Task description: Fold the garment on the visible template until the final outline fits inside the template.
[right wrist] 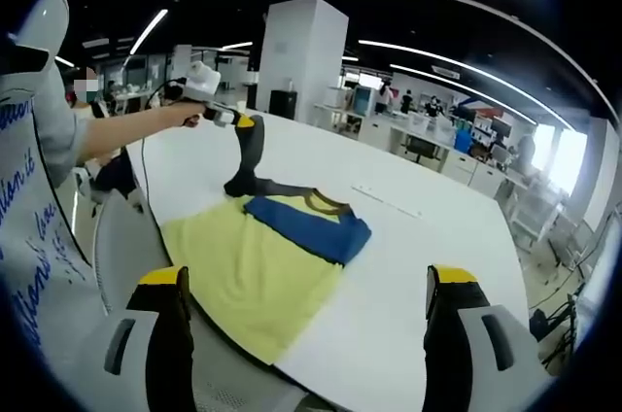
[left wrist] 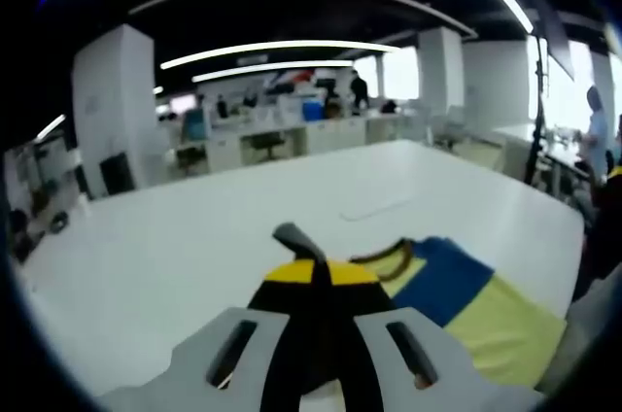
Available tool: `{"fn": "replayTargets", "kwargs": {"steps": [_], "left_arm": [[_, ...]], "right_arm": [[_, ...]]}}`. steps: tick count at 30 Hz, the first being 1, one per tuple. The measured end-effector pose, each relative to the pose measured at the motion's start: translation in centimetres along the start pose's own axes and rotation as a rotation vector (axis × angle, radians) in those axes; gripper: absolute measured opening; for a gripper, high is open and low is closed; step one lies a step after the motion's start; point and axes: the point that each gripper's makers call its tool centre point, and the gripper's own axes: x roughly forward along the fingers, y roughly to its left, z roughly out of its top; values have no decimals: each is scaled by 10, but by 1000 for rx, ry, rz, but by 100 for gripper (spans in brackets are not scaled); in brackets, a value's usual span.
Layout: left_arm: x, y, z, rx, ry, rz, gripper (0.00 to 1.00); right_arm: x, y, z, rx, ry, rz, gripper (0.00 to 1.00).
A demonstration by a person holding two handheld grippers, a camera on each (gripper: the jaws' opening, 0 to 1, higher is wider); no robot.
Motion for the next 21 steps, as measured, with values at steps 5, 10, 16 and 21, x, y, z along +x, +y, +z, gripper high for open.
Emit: {"fn": "replayTargets", "kwargs": {"steps": [5,10,16,21], "left_arm": [[3,-11,2,3,0,-9,0],[10,-23,2,-1,3,-19,0],[18,-41,2,5,10,-43,0],[23,-54,4,18,16,-58,0]], "right_arm": [[1,-2,1,-9,-9,15,100],[3,-3,-4,-13,-4,31,100],[3,-8,-8,-17,4,39,100],[3,-9,-10,-25,3,49,100]]}}
